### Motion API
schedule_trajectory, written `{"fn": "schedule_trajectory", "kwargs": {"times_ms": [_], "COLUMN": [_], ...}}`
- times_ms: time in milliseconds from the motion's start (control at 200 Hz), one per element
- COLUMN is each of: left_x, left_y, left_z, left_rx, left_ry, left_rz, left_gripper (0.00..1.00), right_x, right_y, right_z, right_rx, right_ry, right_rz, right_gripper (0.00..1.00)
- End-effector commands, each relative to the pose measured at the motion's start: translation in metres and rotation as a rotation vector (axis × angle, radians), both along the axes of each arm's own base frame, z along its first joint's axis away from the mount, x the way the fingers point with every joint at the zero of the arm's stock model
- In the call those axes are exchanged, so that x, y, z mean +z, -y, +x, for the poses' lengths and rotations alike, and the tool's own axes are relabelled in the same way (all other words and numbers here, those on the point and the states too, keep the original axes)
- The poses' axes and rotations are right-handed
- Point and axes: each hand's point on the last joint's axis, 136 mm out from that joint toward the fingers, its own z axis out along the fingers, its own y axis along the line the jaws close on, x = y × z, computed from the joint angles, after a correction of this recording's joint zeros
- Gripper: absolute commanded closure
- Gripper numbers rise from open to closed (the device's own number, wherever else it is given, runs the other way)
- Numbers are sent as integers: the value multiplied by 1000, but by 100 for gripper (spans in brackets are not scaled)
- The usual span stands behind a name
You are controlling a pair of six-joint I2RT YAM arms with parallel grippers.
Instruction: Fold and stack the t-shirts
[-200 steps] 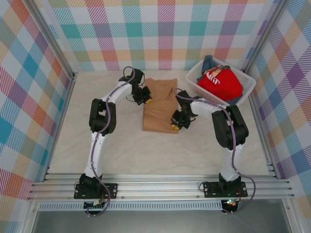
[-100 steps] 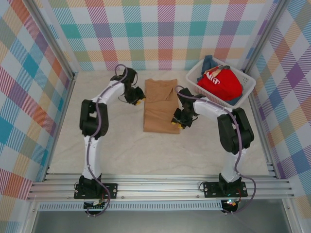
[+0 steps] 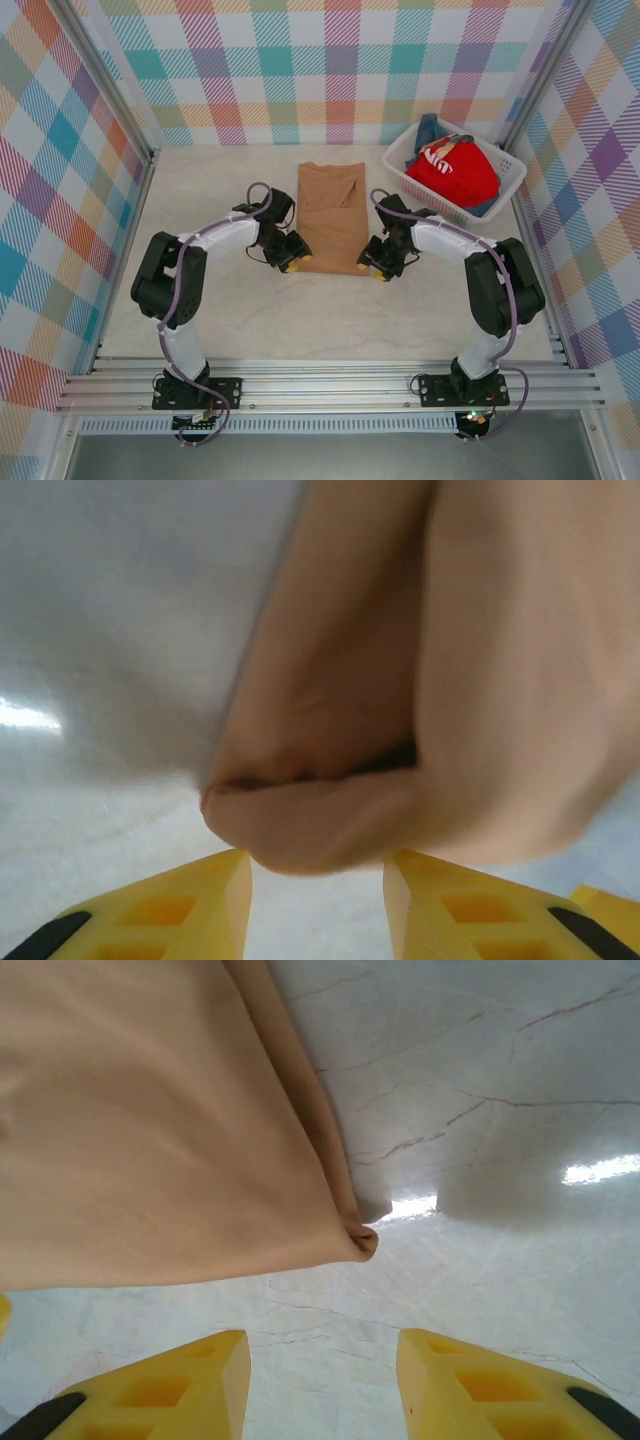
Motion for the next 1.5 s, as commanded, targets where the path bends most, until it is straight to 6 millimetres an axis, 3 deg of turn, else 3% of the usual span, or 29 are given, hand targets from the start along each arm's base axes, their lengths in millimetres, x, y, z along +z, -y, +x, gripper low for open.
{"fn": "schedule_trajectory", "kwargs": {"times_ms": [0,175,350,510,565,610,680,775,900,1050,1205,1370,1495], "left_x": [-15,-33,-33,-28,-22,-16,-7,0,5,20,45,87,120], "left_y": [-10,-6,5,9,8,7,6,0,-4,5,-3,-15,-11], "left_z": [-4,-8,-6,1,2,2,-4,-23,-67,-132,-190,-209,-208], "left_rx": [-23,-37,-42,-37,-37,-40,-47,-65,-111,-212,-235,-134,-69], "left_ry": [-20,-42,-29,-2,15,28,33,19,-20,-48,-54,13,69], "left_rz": [80,83,67,60,61,62,55,58,39,-38,-78,-192,-309], "left_gripper": [61,64,72,93,100,100,100,100,100,100,100,100,100], "right_x": [-10,-22,-29,-30,-25,-21,-14,-6,0,9,40,83,110], "right_y": [-4,-8,-15,-21,-23,-23,-17,-9,-7,-12,-2,2,-3], "right_z": [4,14,24,32,34,32,25,8,-31,-99,-157,-177,-180], "right_rx": [13,14,10,4,4,1,-10,-13,55,168,204,194,186], "right_ry": [-24,-37,-44,-32,-18,-10,2,10,-13,-90,-114,-78,-80], "right_rz": [20,5,8,21,23,18,1,-1,-3,18,45,145,199], "right_gripper": [56,57,62,81,92,100,100,100,100,100,100,100,100]}}
